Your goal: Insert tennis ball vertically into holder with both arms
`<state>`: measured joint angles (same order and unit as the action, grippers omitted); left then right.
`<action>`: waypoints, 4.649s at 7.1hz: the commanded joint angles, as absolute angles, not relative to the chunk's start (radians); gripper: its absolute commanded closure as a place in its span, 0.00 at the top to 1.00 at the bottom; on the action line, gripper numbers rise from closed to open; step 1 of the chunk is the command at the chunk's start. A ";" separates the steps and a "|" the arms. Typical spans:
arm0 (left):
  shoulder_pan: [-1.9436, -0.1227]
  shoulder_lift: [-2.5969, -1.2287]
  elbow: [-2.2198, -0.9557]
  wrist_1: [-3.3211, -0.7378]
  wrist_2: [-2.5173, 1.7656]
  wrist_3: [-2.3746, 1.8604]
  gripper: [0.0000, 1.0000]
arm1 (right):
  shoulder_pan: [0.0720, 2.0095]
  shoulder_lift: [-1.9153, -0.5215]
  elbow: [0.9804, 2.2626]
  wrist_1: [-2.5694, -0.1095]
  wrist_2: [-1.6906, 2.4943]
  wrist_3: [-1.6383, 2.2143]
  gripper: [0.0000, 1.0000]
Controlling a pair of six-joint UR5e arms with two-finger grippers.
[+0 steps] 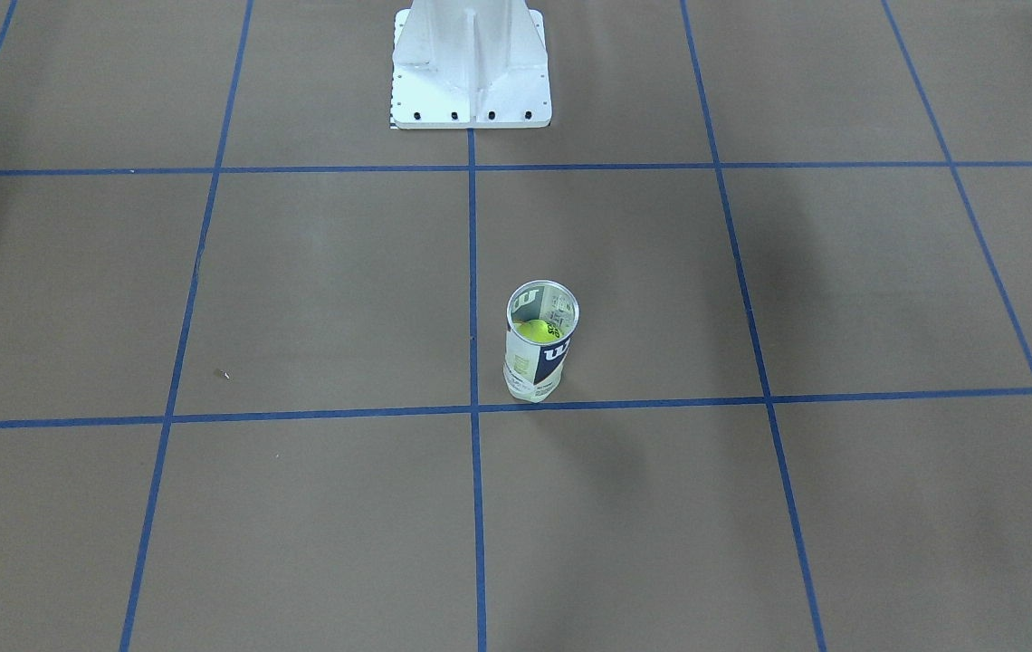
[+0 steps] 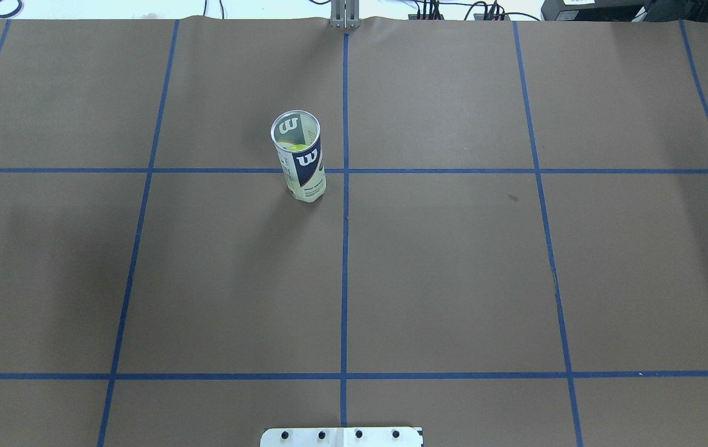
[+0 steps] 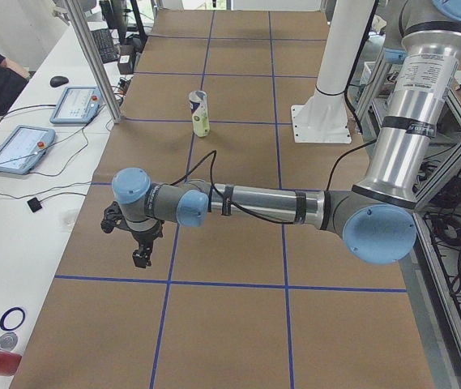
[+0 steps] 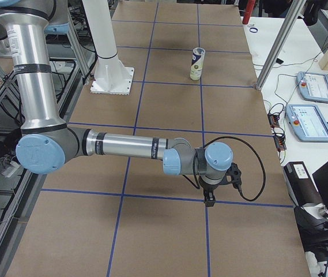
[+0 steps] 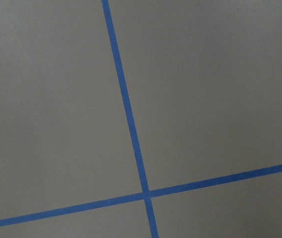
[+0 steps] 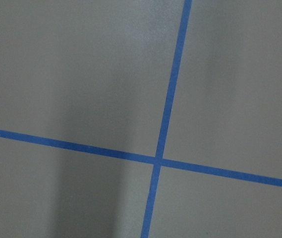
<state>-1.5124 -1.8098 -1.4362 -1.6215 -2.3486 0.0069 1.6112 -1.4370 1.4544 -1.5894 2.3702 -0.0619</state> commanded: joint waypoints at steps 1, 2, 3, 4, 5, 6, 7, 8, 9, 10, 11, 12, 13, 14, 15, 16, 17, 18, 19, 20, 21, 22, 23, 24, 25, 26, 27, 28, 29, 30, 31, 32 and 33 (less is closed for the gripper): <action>-1.526 -1.763 -1.550 -1.522 -2.359 0.011 1.00 | 1.631 -1.431 1.551 -1.729 2.327 -0.066 0.99; -1.525 -1.746 -1.557 -1.528 -2.355 0.011 1.00 | 1.629 -1.430 1.539 -1.727 2.324 -0.071 0.99; -1.525 -1.743 -1.557 -1.525 -2.353 0.002 1.00 | 1.631 -1.433 1.542 -1.724 2.330 -0.075 0.99; -1.522 -1.723 -1.546 -1.525 -2.355 -0.002 1.00 | 1.631 -1.434 1.545 -1.724 2.335 -0.075 0.99; -1.523 -1.715 -1.546 -1.525 -2.356 -0.002 1.00 | 1.631 -1.442 1.548 -1.723 2.338 -0.075 0.99; -1.522 -1.706 -1.542 -1.523 -2.359 -0.002 1.00 | 1.631 -1.448 1.548 -1.723 2.342 -0.075 0.99; -1.523 -1.700 -1.528 -1.528 -2.365 0.005 1.00 | 1.631 -1.448 1.545 -1.727 2.370 -0.072 0.99; -1.523 -1.698 -1.531 -1.525 -2.367 0.006 1.00 | 1.631 -1.450 1.537 -1.721 2.387 -0.063 0.99; -1.523 -1.698 -1.528 -1.525 -2.365 0.008 1.00 | 1.629 -1.447 1.540 -1.721 2.387 -0.058 0.99; -1.523 -1.689 -1.529 -1.528 -2.367 0.011 1.00 | 1.621 -1.445 1.542 -1.721 2.388 -0.057 0.99; -1.523 -1.671 -1.529 -1.532 -2.367 0.011 1.00 | 1.594 -1.447 1.539 -1.720 2.382 -0.058 0.99; -1.523 -1.669 -1.528 -1.531 -2.367 0.011 1.00 | 1.574 -1.447 1.533 -1.717 2.382 -0.058 0.99; -1.523 -1.670 -1.531 -1.526 -2.368 0.011 1.00 | 1.568 -1.447 1.532 -1.717 2.384 -0.058 0.99; -1.523 -1.672 -1.531 -1.525 -2.368 0.011 1.00 | 1.566 -1.447 1.535 -1.717 2.385 -0.057 0.99; -1.523 -1.672 -1.532 -1.525 -2.367 0.011 1.00 | 1.566 -1.447 1.537 -1.717 2.390 -0.057 0.99; -1.523 -1.674 -1.535 -1.525 -2.368 0.009 1.00 | 1.568 -1.445 1.545 -1.715 2.391 -0.058 0.99; -1.523 -1.674 -1.536 -1.525 -2.367 0.011 1.00 | 1.568 -1.445 1.558 -1.715 2.391 -0.058 0.99; -1.523 -1.677 -1.536 -1.525 -2.367 0.009 1.00 | 1.568 -1.445 1.562 -1.715 2.390 -0.058 0.99; -1.523 -1.677 -1.536 -1.526 -2.367 0.011 1.00 | 1.568 -1.445 1.563 -1.715 2.390 -0.060 0.99; -1.523 -1.677 -1.536 -1.528 -2.367 0.009 1.00 | 1.568 -1.450 1.559 -1.715 2.390 -0.061 0.99; -1.523 -1.677 -1.536 -1.529 -2.367 0.009 1.00 | 1.568 -1.468 1.565 -1.715 2.390 -0.066 0.99; -1.523 -1.677 -1.537 -1.531 -2.367 0.009 1.00 | 1.568 -1.489 1.575 -1.713 2.388 -0.066 0.99; -1.525 -1.678 -1.539 -1.531 -2.367 0.011 1.00 | 1.569 -1.518 1.594 -1.713 2.388 -0.067 0.99; -1.525 -1.683 -1.539 -1.531 -2.367 0.011 1.00 | 1.569 -1.549 1.623 -1.713 2.388 -0.067 0.99; -1.525 -1.687 -1.537 -1.531 -2.367 0.009 1.00 | 1.569 -1.566 1.643 -1.713 2.388 -0.066 0.99; -1.525 -1.689 -1.539 -1.531 -2.367 0.011 1.00 | 1.569 -1.568 1.643 -1.715 2.390 -0.066 0.99; -1.525 -1.689 -1.539 -1.531 -2.367 0.011 1.00 | 1.569 -1.572 1.643 -1.715 2.390 -0.066 0.99; -1.525 -1.689 -1.540 -1.532 -2.368 0.011 1.00 | 1.569 -1.569 1.643 -1.715 2.390 -0.066 0.99; -1.525 -1.689 -1.539 -1.535 -2.368 0.011 1.00 | 1.569 -1.566 1.643 -1.715 2.390 -0.064 0.99; -1.525 -1.689 -1.539 -1.536 -2.368 0.011 1.00 | 1.569 -1.562 1.643 -1.715 2.390 -0.066 0.99; -1.525 -1.689 -1.539 -1.536 -2.367 0.011 1.00 | 1.569 -1.559 1.641 -1.715 2.390 -0.064 0.99; -1.525 -1.689 -1.539 -1.536 -2.367 0.011 1.00 | 1.569 -1.557 1.643 -1.713 2.388 -0.064 0.99; -1.523 -1.689 -1.539 -1.536 -2.367 0.011 1.00 | 1.569 -1.557 1.641 -1.715 2.388 -0.064 0.99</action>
<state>-1.5247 -1.6889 -1.5386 -1.5355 -2.3671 0.0107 1.5692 -1.5582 1.6422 -1.7144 2.3890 -0.0646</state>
